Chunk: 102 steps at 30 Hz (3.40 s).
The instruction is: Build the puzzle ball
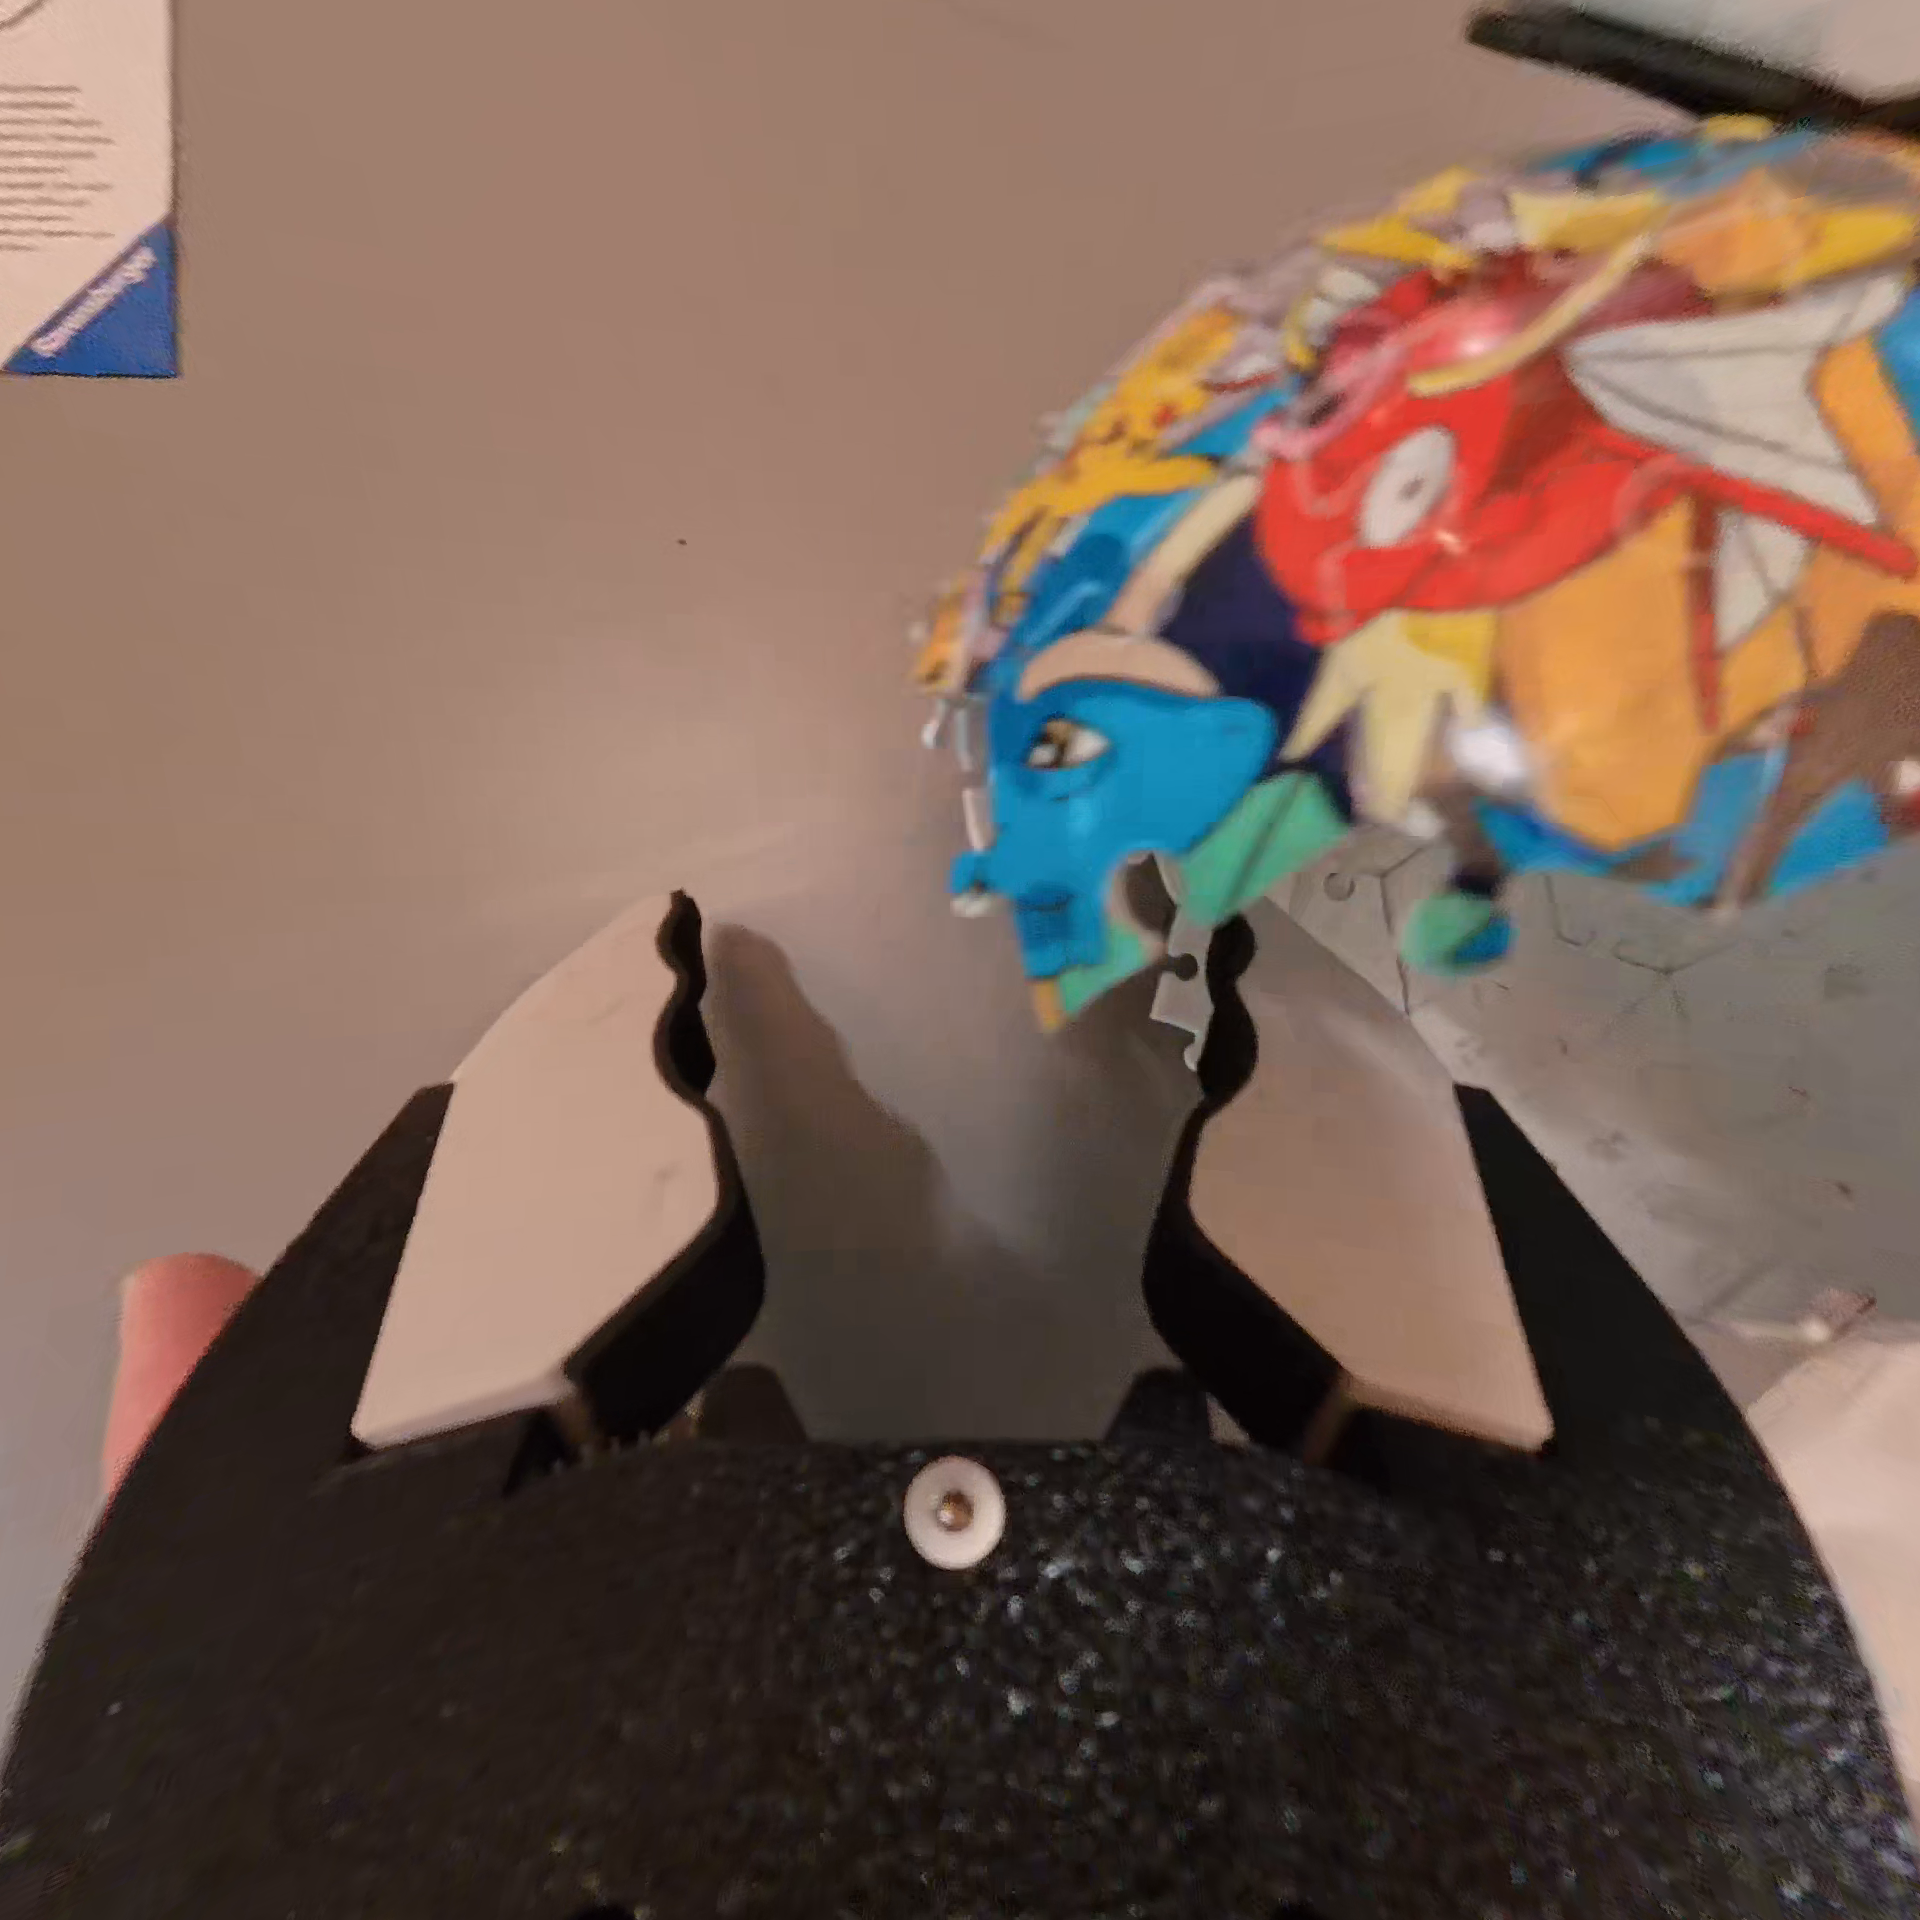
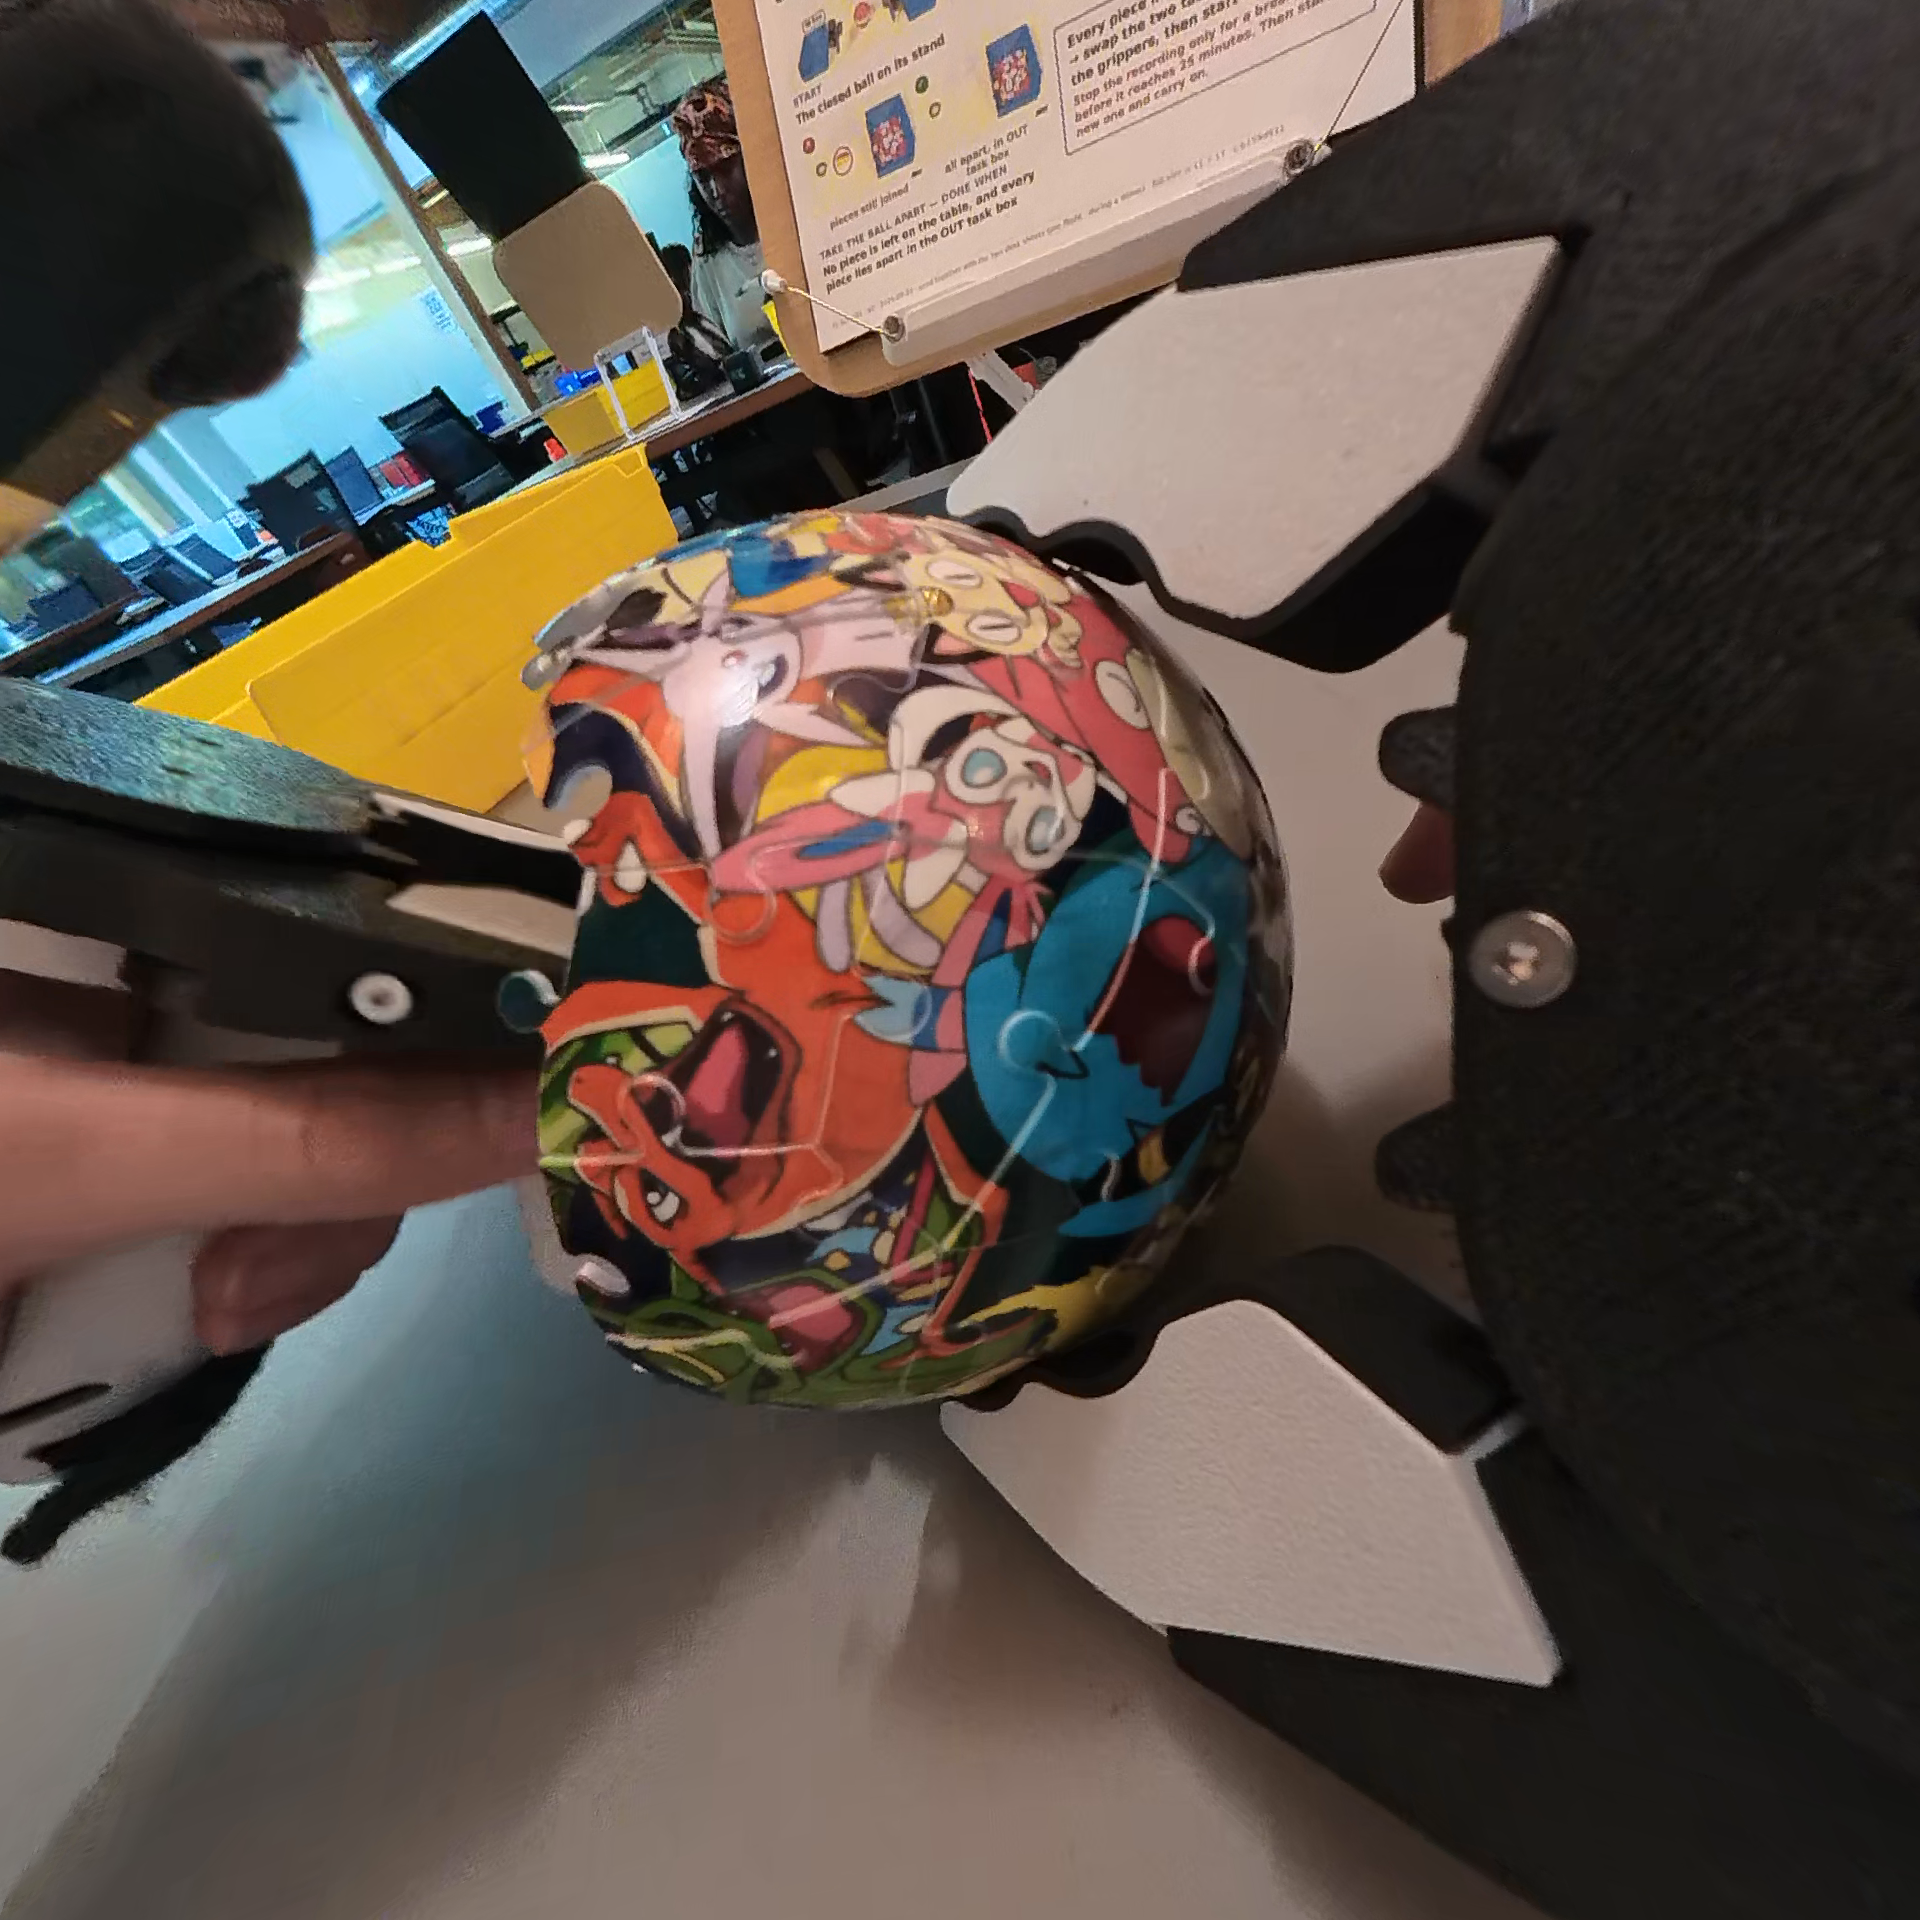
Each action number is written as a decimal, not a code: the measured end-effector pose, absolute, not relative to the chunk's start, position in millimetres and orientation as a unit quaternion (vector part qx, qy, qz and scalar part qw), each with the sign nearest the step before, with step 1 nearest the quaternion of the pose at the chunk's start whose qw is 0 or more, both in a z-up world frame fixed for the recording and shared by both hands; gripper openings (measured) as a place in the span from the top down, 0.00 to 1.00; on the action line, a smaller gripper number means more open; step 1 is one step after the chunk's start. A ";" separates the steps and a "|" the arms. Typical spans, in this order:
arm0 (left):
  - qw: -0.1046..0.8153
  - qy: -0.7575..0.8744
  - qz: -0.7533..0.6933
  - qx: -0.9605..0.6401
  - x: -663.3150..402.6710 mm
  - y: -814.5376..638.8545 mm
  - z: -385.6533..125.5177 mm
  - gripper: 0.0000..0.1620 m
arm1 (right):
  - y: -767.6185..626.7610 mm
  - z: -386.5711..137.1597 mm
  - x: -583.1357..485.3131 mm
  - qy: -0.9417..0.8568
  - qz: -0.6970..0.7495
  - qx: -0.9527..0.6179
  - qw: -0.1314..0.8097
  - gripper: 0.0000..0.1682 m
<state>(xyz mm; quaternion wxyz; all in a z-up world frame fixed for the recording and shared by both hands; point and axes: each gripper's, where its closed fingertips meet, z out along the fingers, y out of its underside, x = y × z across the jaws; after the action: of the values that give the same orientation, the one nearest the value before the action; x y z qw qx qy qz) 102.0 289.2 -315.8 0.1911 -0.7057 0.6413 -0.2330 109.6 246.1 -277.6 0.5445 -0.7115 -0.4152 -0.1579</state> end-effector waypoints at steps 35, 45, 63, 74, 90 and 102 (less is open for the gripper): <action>0.251 0.821 -0.326 -0.395 116.4 235.0 -318.7 1.00 | 244.5 -278.1 112.8 -0.414 -0.144 -0.712 0.549 0.15; 0.256 0.852 -0.297 -0.347 120.1 230.2 -324.5 1.00 | 248.3 -279.9 113.6 -0.423 -0.139 -0.714 0.540 0.15; 0.293 0.893 -0.258 -0.223 121.8 240.1 -322.3 1.00 | 250.1 -282.0 120.3 -0.418 -0.104 -0.723 0.540 0.14; 0.244 0.724 -0.370 -0.529 96.3 256.9 -298.8 0.75 | 250.0 -281.5 119.2 -0.422 -0.115 -0.721 0.537 0.14; 0.225 0.601 -0.268 -0.719 103.6 281.8 -328.6 0.43 | 252.7 -280.6 112.2 -0.443 -0.146 -0.710 0.528 0.14; 0.223 0.679 -0.251 -0.652 102.2 288.5 -333.8 0.38 | 254.2 -281.3 111.7 -0.447 -0.142 -0.709 0.526 0.14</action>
<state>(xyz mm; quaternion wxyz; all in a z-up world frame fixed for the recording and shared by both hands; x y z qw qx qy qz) 102.2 288.5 -333.8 0.2230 -0.6524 0.6793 -0.2512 111.7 254.2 -281.3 0.5259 -0.7094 -0.4471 -0.1422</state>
